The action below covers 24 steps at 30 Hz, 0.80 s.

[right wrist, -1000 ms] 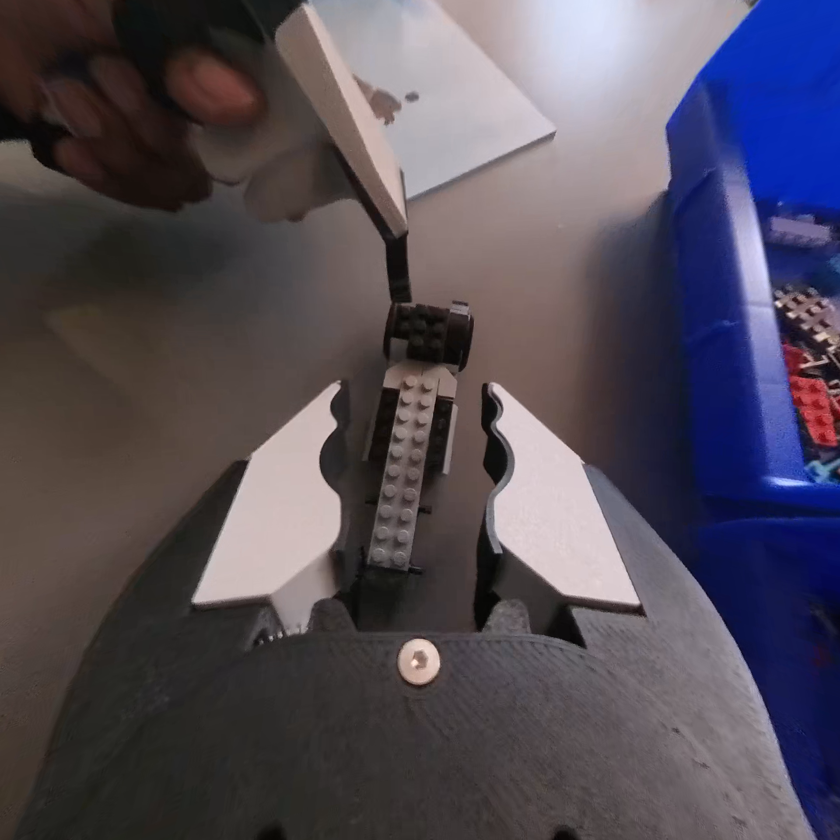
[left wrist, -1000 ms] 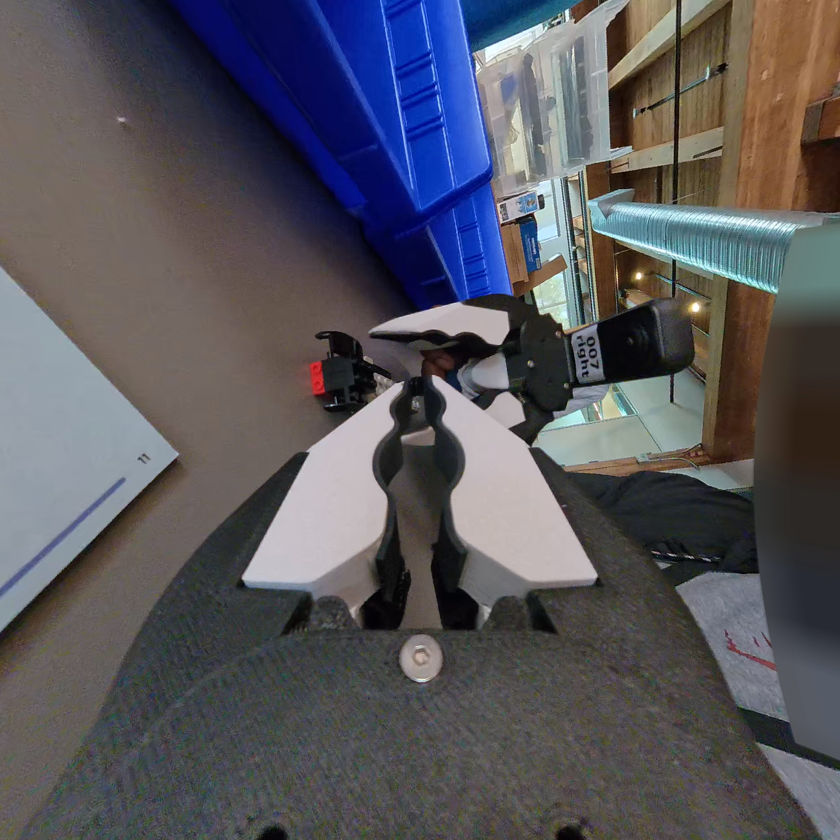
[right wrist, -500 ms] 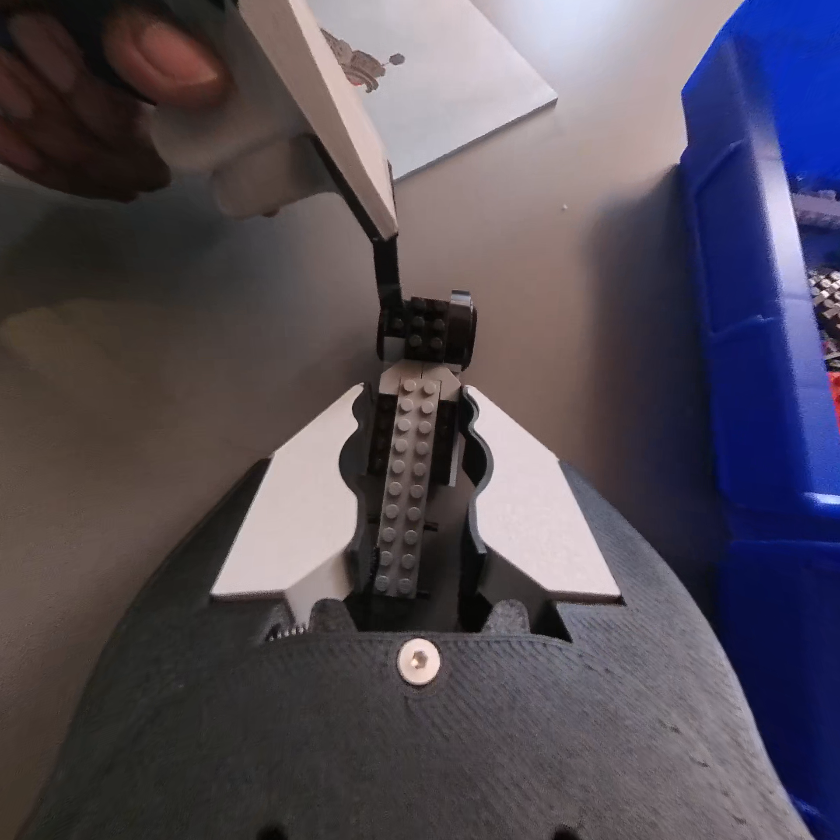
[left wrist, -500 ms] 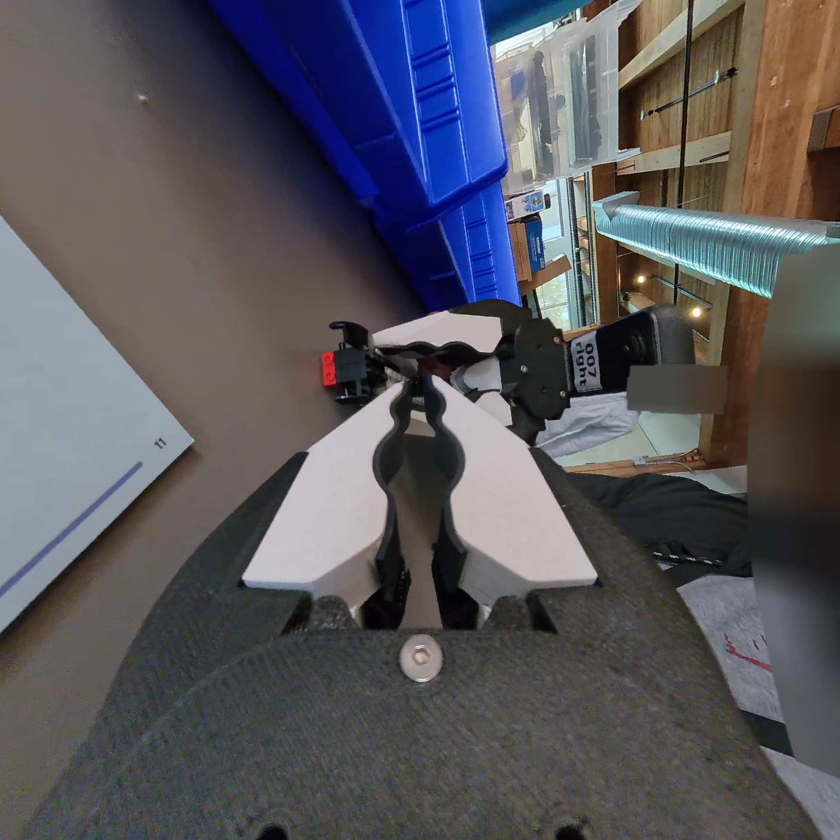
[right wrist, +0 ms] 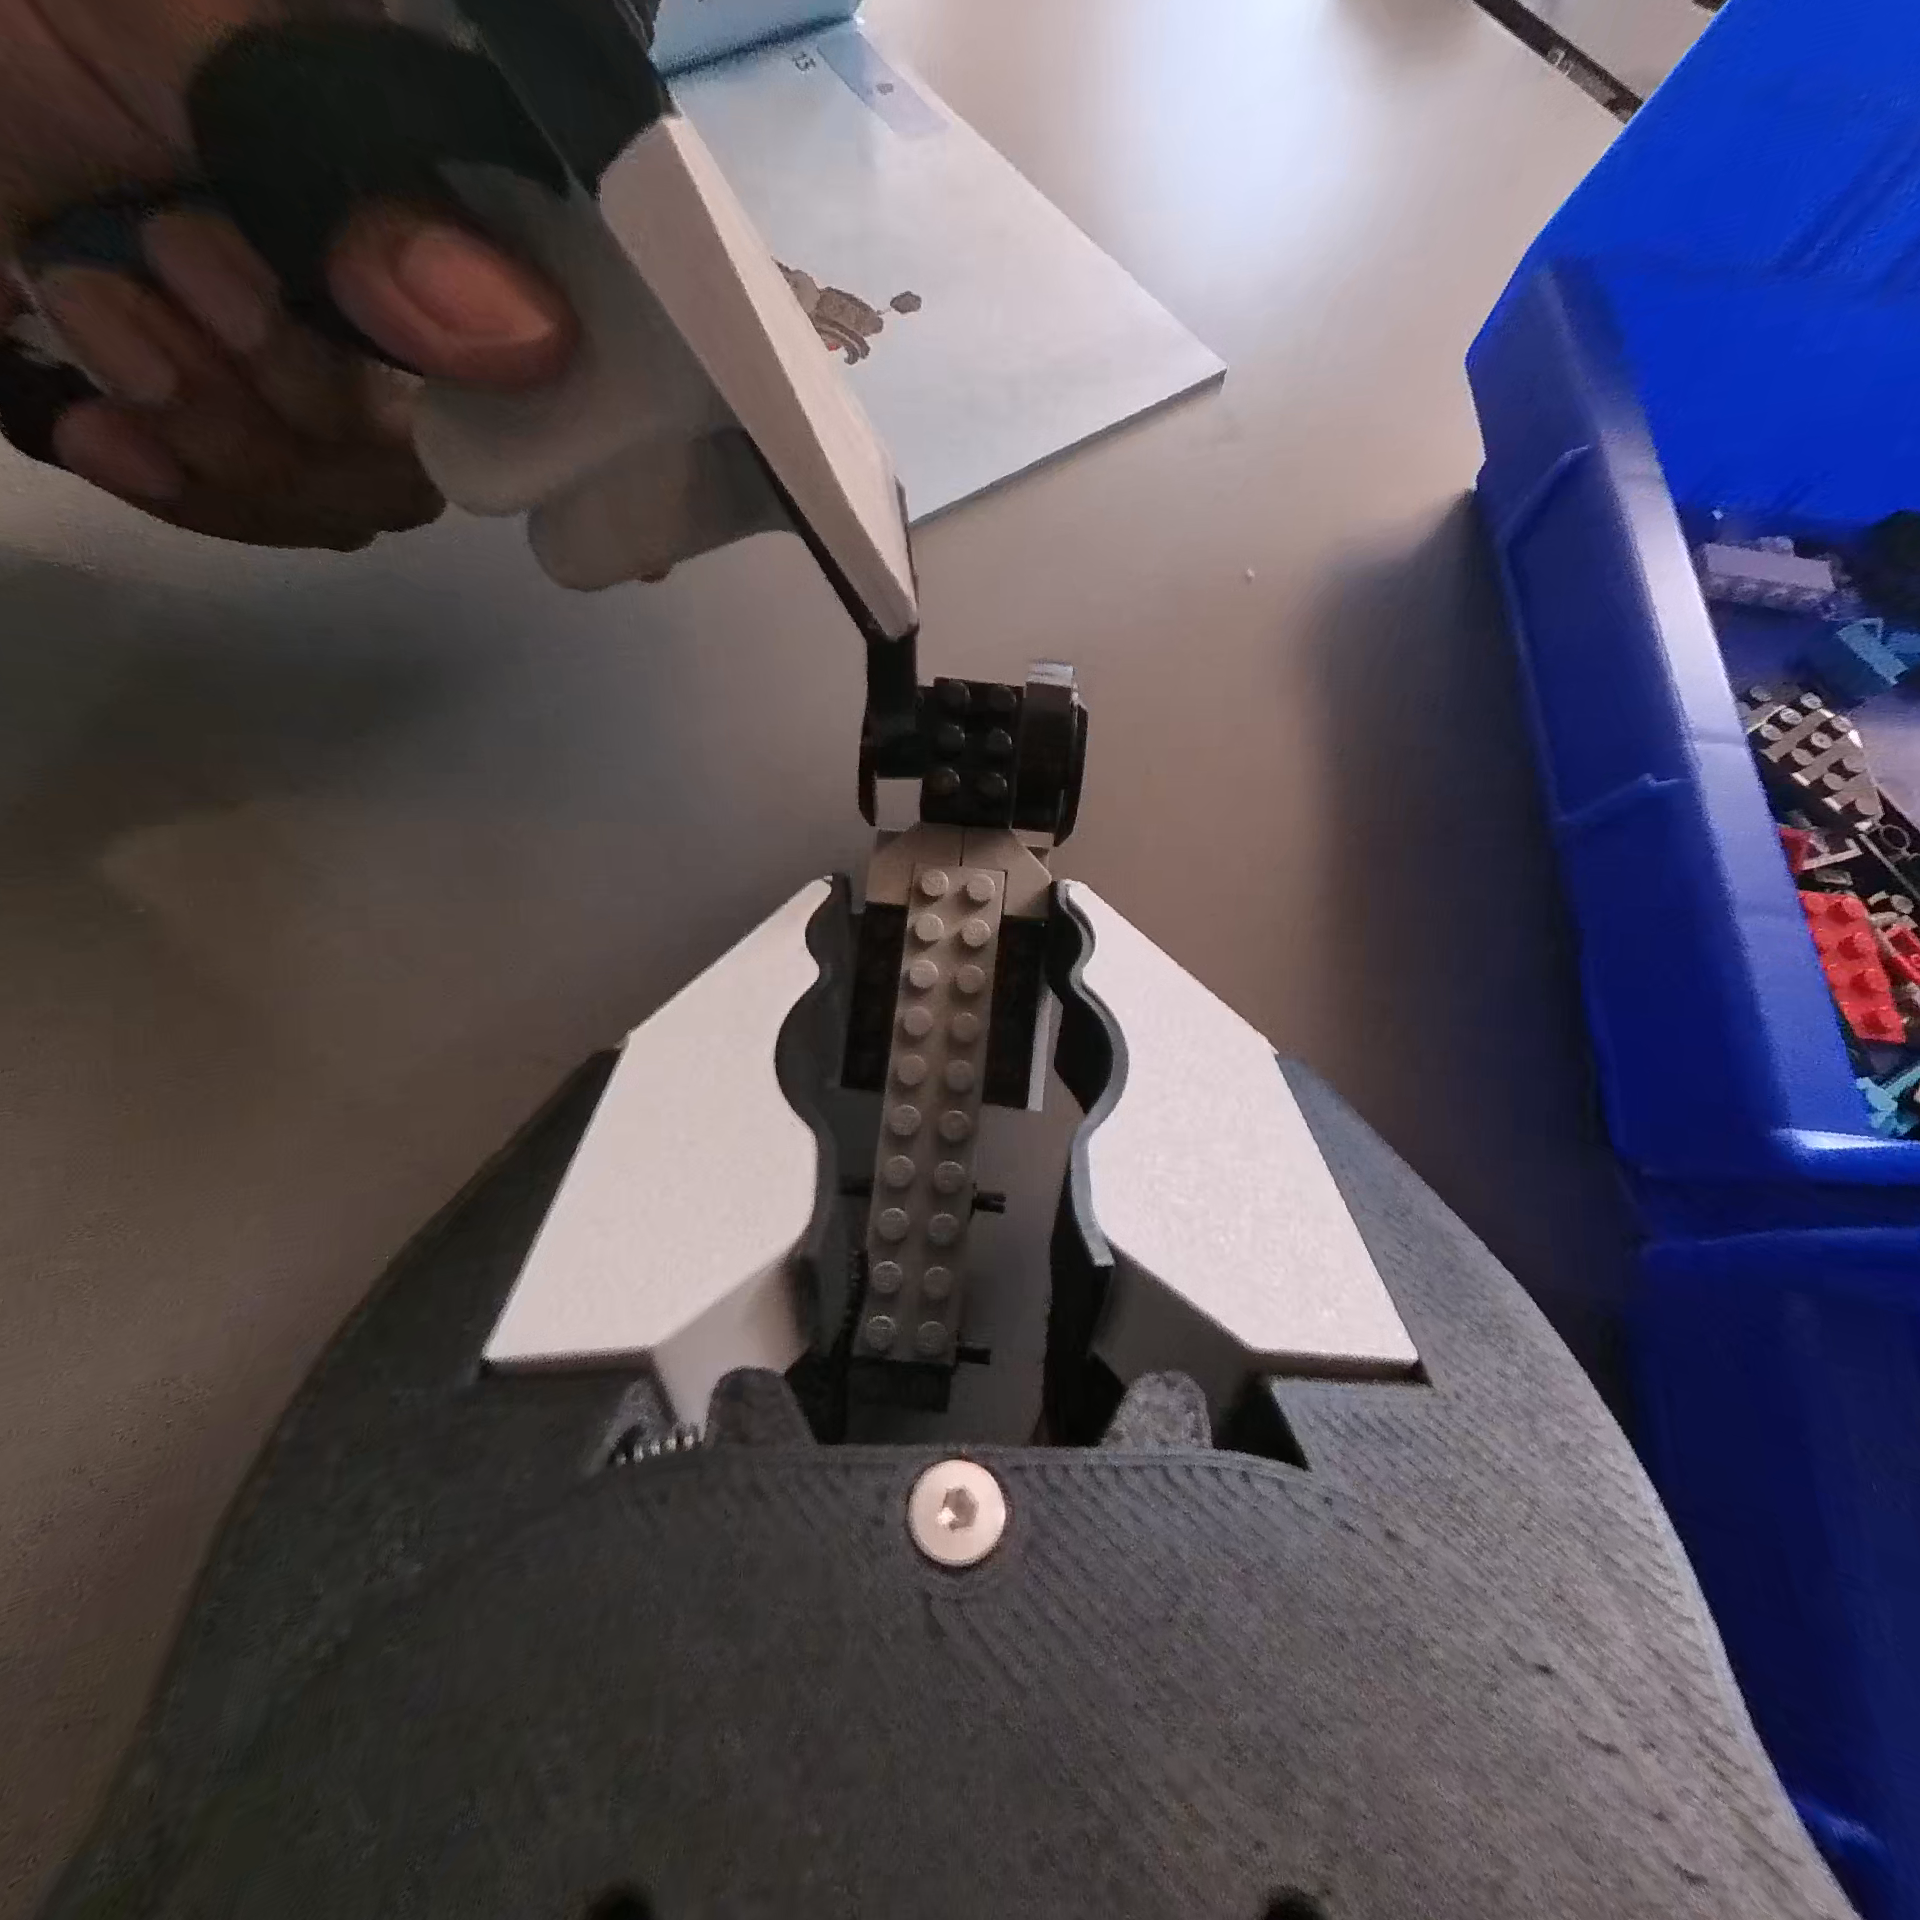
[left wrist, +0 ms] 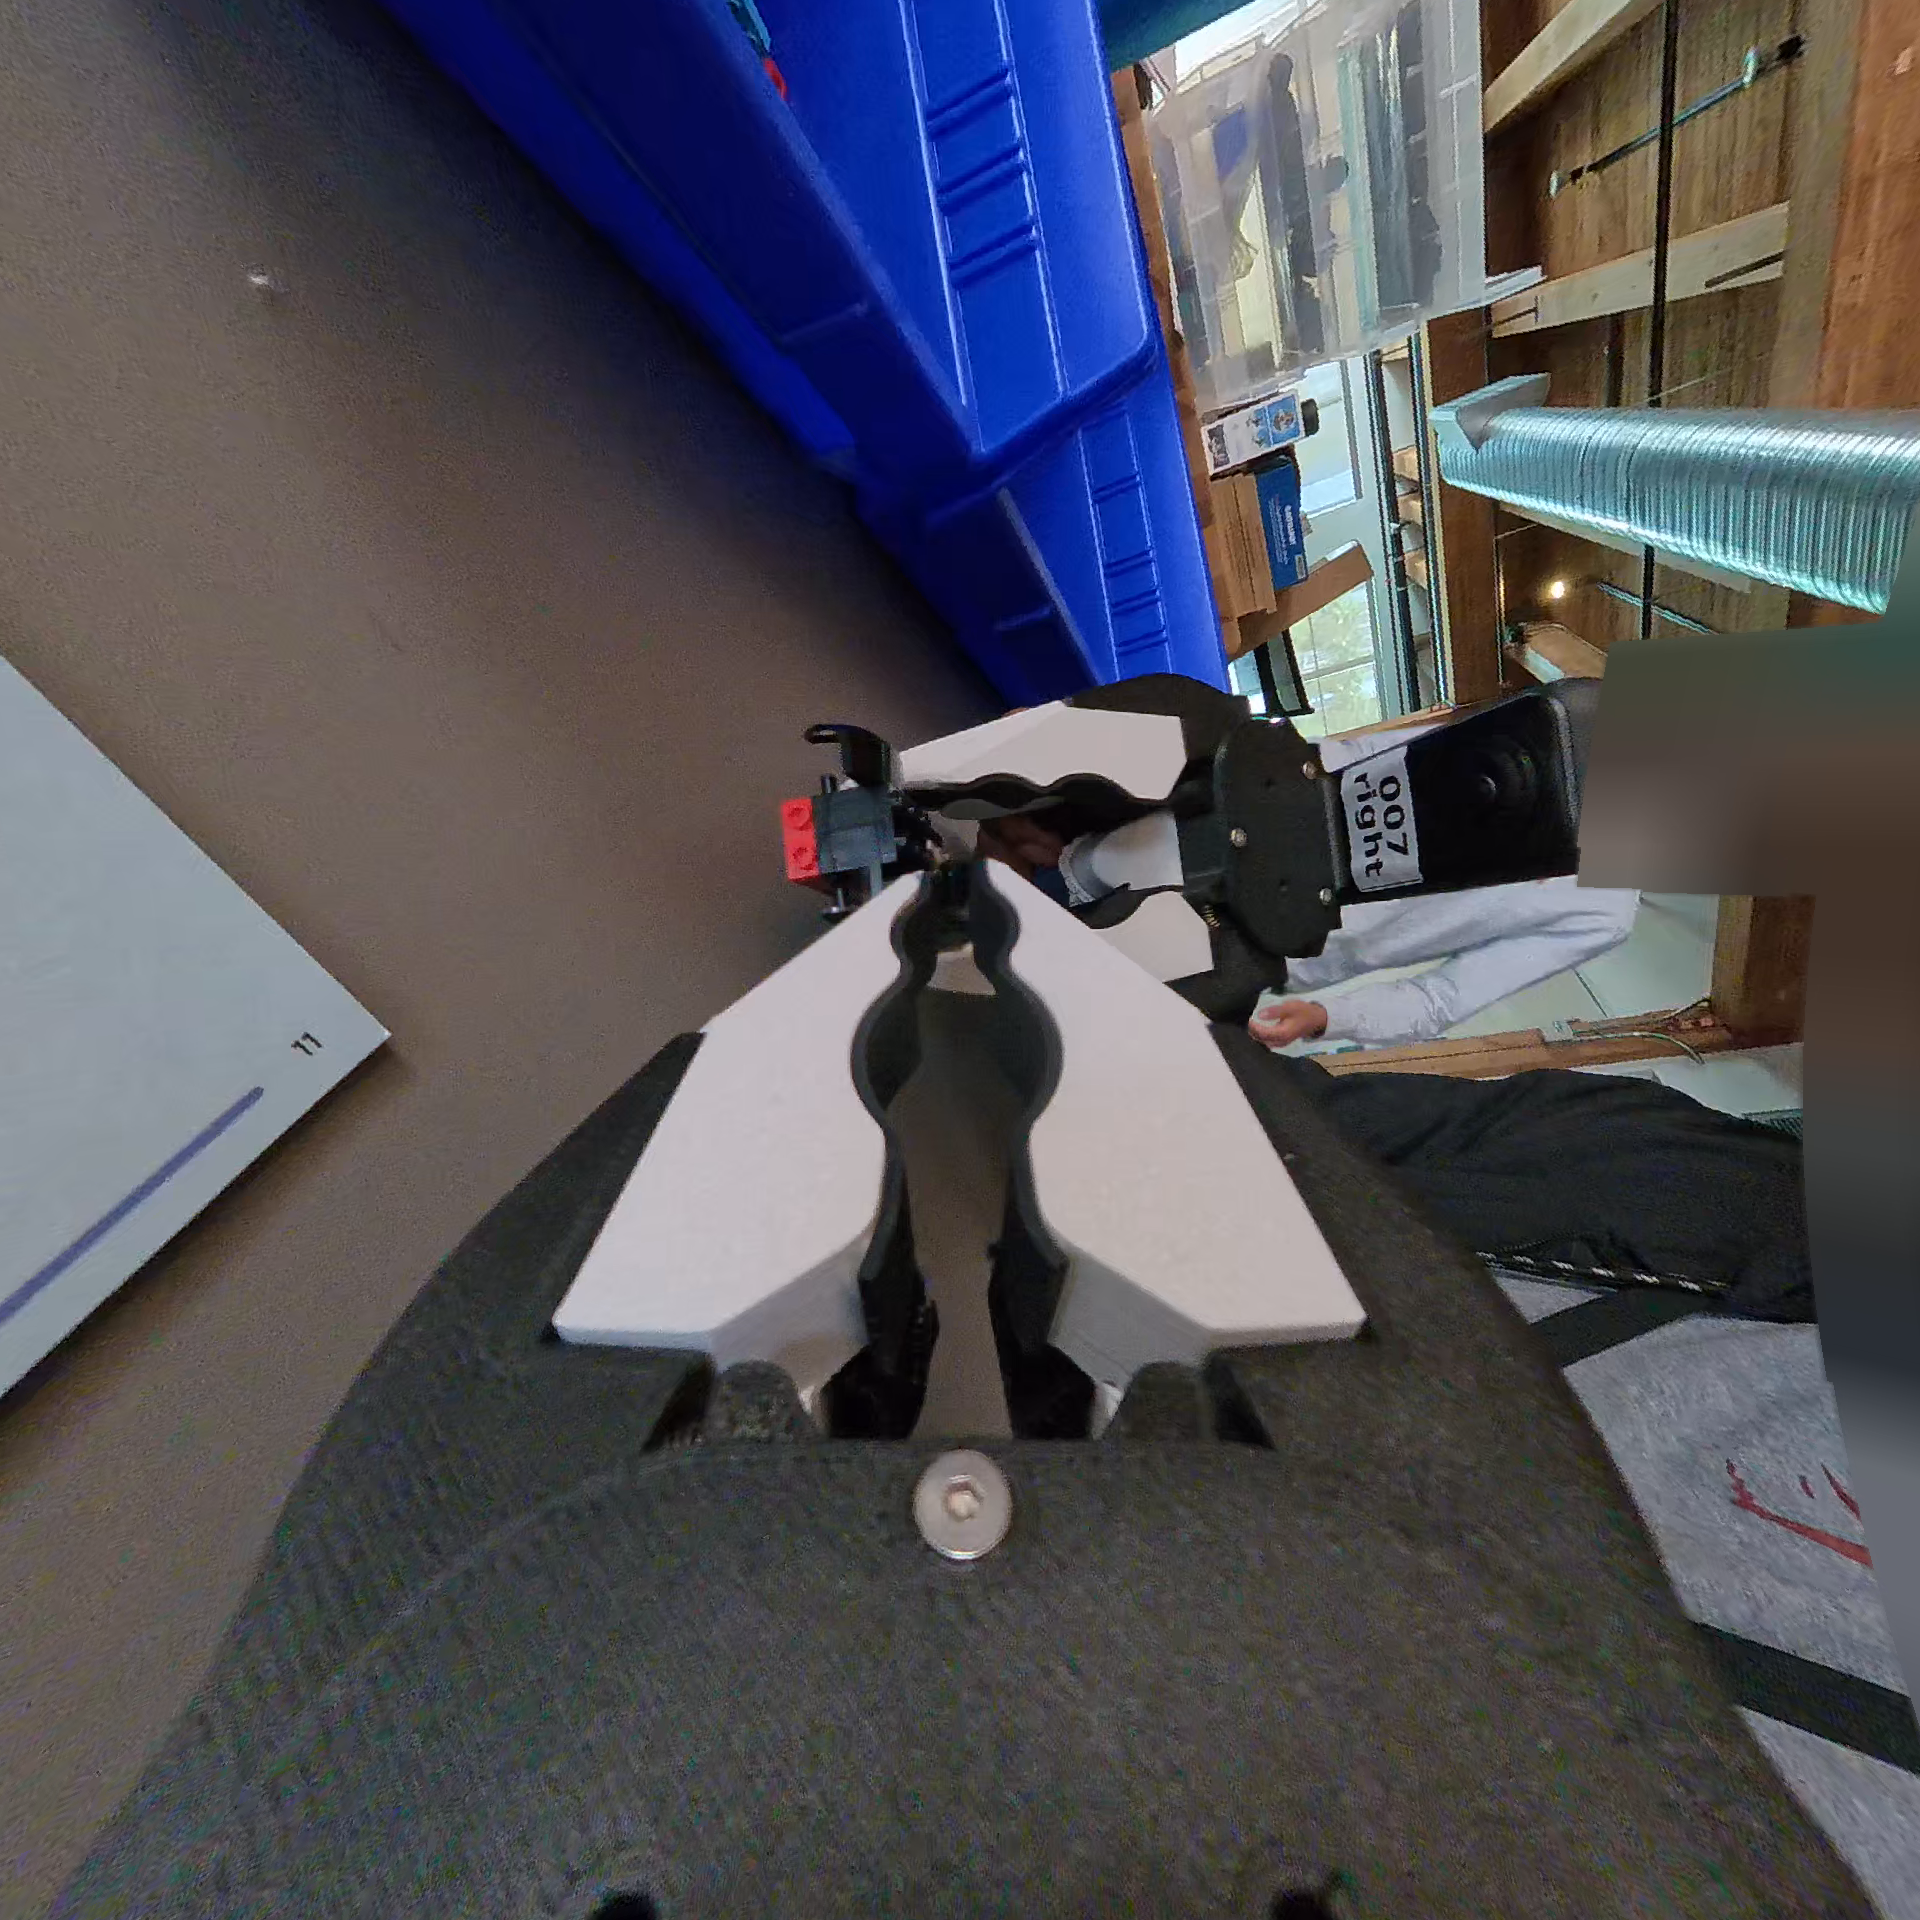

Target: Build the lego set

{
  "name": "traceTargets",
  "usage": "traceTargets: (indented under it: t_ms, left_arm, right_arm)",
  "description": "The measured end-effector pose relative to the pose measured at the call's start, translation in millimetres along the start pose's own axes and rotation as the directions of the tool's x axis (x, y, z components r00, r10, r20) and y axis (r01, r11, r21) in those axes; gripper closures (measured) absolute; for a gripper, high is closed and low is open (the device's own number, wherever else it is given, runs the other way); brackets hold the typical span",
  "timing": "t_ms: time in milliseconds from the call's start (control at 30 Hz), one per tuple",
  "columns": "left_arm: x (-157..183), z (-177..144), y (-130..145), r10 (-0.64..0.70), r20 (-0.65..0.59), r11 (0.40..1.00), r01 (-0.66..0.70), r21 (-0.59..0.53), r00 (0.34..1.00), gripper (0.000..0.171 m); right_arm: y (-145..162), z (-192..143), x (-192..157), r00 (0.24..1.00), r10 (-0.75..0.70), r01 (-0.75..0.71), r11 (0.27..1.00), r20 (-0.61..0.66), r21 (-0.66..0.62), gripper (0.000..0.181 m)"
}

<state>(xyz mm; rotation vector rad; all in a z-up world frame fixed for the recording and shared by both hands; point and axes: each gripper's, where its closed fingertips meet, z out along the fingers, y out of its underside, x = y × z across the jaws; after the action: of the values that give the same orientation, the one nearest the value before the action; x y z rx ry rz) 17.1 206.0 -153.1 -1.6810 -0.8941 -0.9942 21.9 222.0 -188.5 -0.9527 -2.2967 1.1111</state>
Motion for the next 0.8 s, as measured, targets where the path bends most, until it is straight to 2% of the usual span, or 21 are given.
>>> traceTargets:
  t_ms: [800]
  left_arm:
    - [-6.9,-2.0,-5.7,0.151,0.196,0.988,-0.153,-0.003,0.969,0.161]
  right_arm:
    - [-6.2,-2.5,0.5,0.999,0.036,-0.036,0.998,0.004,0.043,0.142]
